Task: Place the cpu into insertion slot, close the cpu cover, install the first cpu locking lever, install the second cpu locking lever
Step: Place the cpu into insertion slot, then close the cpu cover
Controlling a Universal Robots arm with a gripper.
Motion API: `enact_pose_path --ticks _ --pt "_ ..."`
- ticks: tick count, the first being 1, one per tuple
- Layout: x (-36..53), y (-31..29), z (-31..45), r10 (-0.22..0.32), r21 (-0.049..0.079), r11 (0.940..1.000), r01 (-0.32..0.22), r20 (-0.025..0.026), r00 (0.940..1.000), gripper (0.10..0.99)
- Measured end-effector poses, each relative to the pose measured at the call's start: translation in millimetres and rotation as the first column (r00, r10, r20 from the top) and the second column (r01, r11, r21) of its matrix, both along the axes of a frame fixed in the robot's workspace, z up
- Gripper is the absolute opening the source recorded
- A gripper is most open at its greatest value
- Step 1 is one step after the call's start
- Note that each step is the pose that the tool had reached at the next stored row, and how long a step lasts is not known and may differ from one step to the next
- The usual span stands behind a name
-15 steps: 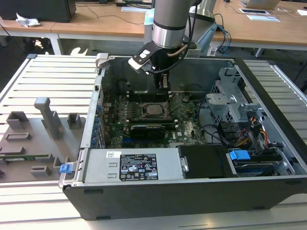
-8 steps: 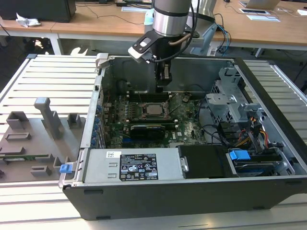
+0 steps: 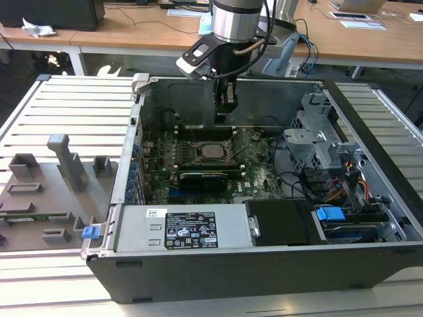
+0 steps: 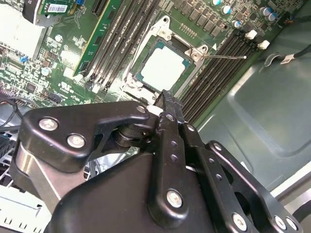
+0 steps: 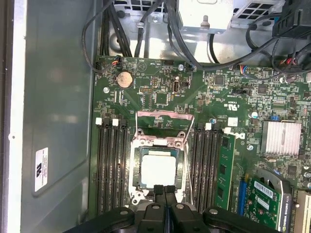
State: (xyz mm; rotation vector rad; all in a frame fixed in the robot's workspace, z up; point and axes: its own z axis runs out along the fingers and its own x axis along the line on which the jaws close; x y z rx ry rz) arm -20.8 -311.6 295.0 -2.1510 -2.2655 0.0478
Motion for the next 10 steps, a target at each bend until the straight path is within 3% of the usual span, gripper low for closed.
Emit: enact_pose_path --ticks 7,10 --pt "0.1 0.0 0.4 0.000 0.000 1.0000 0.000 -0.0001 1.0000 0.106" --pt "10.8 0.0 0.4 0.000 0.000 1.0000 0.000 -0.0001 1.0000 0.106"
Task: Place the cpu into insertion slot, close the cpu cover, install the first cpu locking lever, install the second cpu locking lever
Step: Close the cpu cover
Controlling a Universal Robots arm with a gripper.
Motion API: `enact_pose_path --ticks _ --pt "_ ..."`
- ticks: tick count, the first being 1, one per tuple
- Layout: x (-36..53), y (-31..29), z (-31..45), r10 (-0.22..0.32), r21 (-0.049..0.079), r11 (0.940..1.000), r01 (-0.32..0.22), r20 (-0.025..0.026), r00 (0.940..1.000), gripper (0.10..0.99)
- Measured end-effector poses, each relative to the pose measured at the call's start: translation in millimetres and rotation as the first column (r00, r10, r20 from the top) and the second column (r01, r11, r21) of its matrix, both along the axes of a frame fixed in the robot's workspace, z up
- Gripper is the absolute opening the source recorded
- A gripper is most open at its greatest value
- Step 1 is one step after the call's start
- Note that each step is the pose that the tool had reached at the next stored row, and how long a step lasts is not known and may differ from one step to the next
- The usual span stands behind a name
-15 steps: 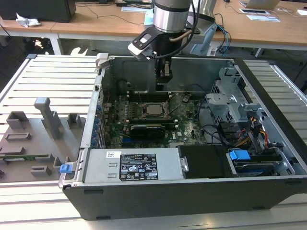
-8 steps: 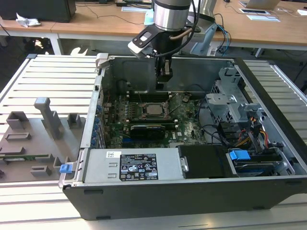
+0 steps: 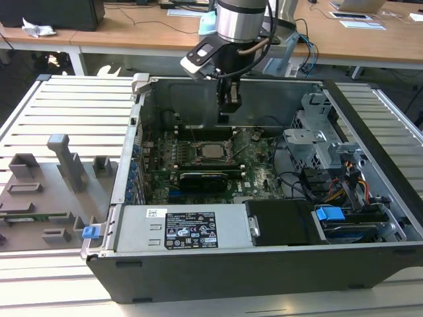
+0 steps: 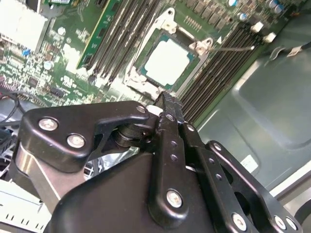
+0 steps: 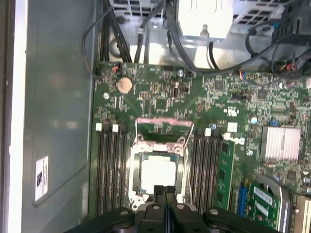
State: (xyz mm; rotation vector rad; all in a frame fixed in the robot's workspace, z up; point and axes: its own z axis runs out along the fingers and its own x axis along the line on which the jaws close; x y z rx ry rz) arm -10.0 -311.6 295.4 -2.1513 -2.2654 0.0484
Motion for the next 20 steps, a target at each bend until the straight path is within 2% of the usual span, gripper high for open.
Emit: enact_pose_path --ticks 3,5,9,13,20 --pt "12.1 0.4 -0.1 0.000 -0.001 1.0000 0.000 -0.0004 1.0000 0.106" --pt "26.4 0.7 -0.1 0.000 -0.003 1.0000 0.000 -0.0011 1.0000 0.106" --pt "47.4 0.8 -0.1 0.000 -0.004 1.0000 0.000 -0.0012 1.0000 0.106" --pt "54.7 0.9 -0.1 0.000 -0.004 1.0000 0.000 -0.0012 1.0000 0.106" --pt "55.2 0.8 -4.5 0.000 -0.004 1.0000 0.000 -0.0012 1.0000 0.106"
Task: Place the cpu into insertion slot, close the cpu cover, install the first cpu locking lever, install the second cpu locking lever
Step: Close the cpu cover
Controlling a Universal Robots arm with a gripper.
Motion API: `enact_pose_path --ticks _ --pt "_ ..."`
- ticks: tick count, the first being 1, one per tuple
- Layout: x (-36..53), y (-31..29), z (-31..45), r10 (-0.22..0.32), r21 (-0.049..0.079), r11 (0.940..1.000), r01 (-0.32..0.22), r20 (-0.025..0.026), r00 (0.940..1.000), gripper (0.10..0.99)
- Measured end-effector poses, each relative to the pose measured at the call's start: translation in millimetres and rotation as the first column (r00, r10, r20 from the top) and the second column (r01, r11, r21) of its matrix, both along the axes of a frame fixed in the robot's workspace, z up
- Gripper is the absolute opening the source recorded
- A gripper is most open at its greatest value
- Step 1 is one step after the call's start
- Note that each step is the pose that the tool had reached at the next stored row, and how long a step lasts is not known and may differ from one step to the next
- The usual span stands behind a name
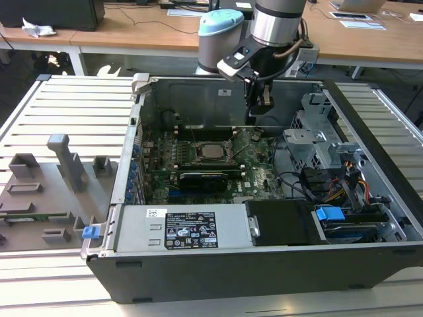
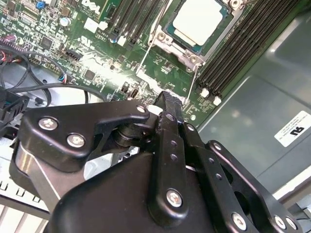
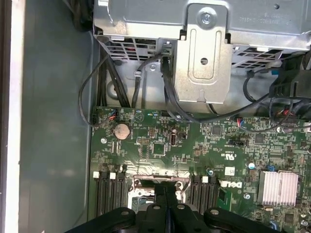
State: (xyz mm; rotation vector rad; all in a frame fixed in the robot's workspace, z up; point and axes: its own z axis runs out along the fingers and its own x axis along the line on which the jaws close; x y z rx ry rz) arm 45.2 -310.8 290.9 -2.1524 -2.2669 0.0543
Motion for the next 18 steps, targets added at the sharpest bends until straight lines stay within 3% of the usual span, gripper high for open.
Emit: enact_pose_path --ticks 18 --pt "0.7 0.0 -14.5 0.000 0.000 1.0000 0.000 0.0000 1.0000 0.106"
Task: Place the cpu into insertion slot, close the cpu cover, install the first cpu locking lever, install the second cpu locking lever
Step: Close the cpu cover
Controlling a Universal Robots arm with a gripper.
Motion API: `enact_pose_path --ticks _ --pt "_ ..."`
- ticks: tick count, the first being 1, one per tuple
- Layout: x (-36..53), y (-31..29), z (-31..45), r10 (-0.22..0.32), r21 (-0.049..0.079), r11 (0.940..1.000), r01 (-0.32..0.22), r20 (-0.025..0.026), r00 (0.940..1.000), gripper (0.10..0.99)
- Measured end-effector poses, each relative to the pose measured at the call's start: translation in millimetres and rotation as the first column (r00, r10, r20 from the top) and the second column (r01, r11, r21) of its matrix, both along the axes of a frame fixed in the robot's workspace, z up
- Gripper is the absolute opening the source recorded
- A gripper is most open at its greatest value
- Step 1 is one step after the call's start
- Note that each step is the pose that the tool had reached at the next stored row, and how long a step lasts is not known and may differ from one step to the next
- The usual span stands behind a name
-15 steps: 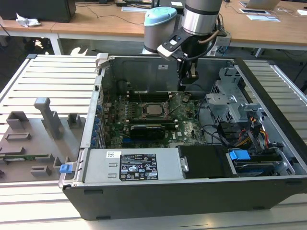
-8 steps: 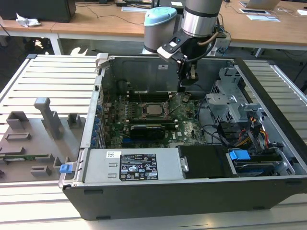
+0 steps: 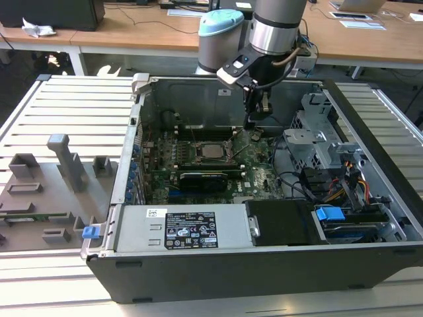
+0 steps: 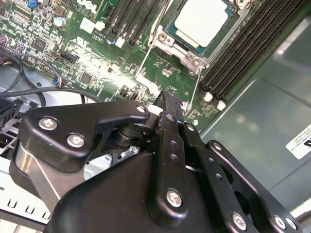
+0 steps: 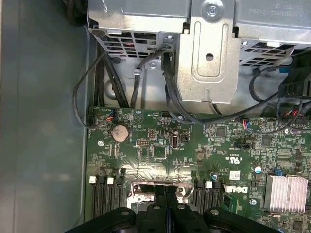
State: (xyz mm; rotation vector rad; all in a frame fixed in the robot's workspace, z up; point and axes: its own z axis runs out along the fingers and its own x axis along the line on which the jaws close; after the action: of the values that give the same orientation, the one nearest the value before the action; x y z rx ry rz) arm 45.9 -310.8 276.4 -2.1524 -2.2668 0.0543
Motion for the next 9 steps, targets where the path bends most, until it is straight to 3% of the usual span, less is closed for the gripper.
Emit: enact_pose_path --ticks 6,9 --pt "2.3 0.3 -7.5 0.000 0.000 1.0000 0.000 0.0001 1.0000 0.106" --pt "13.3 3.4 -9.6 0.000 0.000 1.0000 0.000 -0.0005 1.0000 0.106"
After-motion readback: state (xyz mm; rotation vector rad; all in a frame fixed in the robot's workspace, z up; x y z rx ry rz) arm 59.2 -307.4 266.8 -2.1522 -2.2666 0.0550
